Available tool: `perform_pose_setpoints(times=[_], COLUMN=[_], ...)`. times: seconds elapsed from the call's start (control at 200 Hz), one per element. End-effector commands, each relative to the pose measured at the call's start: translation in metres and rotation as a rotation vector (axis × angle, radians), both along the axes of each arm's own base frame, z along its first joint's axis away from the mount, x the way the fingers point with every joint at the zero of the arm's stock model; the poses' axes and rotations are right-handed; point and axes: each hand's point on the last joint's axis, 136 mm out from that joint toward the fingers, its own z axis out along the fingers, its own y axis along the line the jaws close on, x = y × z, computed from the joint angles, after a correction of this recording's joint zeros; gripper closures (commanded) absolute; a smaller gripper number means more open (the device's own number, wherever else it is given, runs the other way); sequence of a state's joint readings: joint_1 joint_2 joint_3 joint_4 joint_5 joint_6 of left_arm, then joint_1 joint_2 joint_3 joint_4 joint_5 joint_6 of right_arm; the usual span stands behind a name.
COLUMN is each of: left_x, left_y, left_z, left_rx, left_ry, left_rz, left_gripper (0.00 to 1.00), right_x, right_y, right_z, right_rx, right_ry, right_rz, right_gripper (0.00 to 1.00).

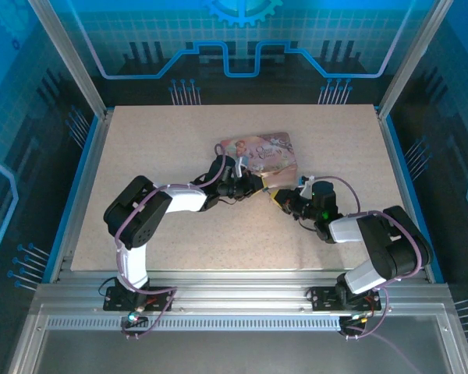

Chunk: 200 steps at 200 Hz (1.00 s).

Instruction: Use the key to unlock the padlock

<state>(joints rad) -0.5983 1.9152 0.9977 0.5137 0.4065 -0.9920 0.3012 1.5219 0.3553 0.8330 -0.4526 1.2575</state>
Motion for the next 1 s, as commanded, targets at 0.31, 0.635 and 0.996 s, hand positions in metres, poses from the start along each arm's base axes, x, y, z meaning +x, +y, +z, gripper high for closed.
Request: perform_pose_setpoints(times=[0.31,0.635,0.996], left_x=[-0.0025,-0.0026,-0.0033], left_y=[-0.0044,-0.0041,-0.0058], left_z=[0.0124,0.0111,0.0101], left_rx=[-0.067,-0.076,-0.089], left_ry=[-0.014,-0.008,-0.002], left_rz=[-0.032,-0.028,-0.032], left_gripper=[0.93,0.93,0.93], right_x=[0.0001,0.0017,0.0055], right_y=[0.0047,0.0050,0.0066], right_z=[0.0154,0.0161,0.0210], right_rx=[0.016,0.017,0.021], right_ry=[-0.057,-0.062,-0.073], right_rz=[0.005,0.002,0.001], right_gripper=[1.00,1.00,1.00])
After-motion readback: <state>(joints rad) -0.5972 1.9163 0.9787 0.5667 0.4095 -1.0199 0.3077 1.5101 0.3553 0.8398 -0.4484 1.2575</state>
